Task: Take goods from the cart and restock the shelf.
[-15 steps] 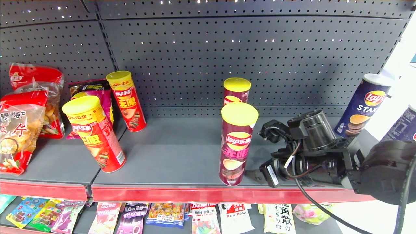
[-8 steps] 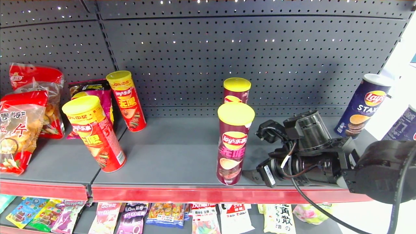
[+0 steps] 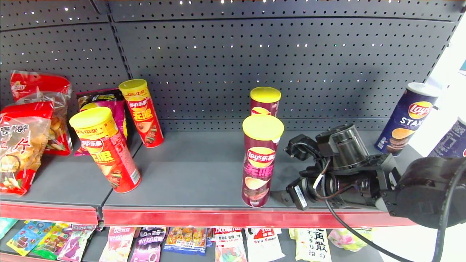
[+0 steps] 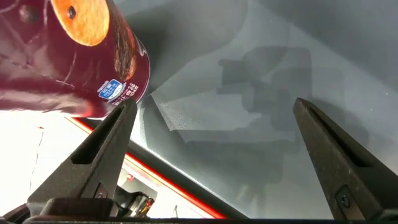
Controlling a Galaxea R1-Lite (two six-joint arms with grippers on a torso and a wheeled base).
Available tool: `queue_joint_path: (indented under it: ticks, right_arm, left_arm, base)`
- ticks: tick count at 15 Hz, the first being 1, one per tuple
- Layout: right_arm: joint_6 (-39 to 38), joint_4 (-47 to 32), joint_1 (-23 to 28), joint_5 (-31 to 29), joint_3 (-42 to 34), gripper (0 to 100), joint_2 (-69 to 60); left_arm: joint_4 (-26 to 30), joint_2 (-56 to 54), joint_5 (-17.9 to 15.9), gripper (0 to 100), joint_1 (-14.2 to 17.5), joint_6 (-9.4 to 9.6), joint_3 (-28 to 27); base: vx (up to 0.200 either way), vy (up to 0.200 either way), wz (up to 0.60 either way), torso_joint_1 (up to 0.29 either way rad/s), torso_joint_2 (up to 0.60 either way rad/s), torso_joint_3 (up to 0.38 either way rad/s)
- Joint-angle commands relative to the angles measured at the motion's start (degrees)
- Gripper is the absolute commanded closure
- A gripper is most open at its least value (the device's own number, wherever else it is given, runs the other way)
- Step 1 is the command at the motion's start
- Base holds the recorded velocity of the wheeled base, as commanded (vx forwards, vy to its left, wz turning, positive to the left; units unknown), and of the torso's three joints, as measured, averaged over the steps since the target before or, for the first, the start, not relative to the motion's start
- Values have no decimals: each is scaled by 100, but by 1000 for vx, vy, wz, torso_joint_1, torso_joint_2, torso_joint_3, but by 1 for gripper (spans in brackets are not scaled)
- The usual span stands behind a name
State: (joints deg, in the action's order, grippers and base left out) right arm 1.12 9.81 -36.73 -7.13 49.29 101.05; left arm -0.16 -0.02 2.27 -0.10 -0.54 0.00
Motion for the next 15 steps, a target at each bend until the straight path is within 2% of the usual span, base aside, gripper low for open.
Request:
queue_joint_path:
  ticks: [1,5,8,9,10,11,12,13,14,15]
  right_arm:
    - [2,3,-36,1,-7,0,-6]
    - [-24,-6,8,-8,-147,0,-208]
    - [-77,3,17,-122,-437,0,-920]
    - [-112,-6,-54,-139,-710,0,-1685]
    - [-95,-15,-54,-131,-763,0,-1808]
    - [99,-15,-150,-113,-1228,0,-2854]
    - [222,-15,-133,-87,-1457,0,-3364]
    - [301,-23,26,1,-1606,0,-3829]
    - [486,-58,650,485,-1826,0,-4524]
    - [635,-76,1019,845,-1923,0,-4823]
  left_arm:
    - [-2,2,2,0,1,1,0]
    - [-2,2,2,0,1,1,0]
    - [-2,2,2,0,1,1,0]
    - [-2,2,2,0,1,1,0]
    - [-2,2,2,0,1,1,0]
    - [-2,2,2,0,1,1,0]
    - [-2,2,2,0,1,1,0]
    - [-2,2,11,0,1,1,0]
    - [-2,2,2,0,1,1,0]
    - [-2,2,2,0,1,1,0]
  base:
    - [0,0,0,0,0,0]
    - [0,0,0,0,0,0]
    - [0,0,0,0,0,0]
    - [0,0,0,0,0,0]
    - [0,0,0,0,0,0]
    - [0,0,0,0,0,0]
    - [0,0,0,0,0,0]
    - [0,0,0,0,0,0]
    - [0,0,0,0,0,0]
    - [0,0,0,0,0,0]
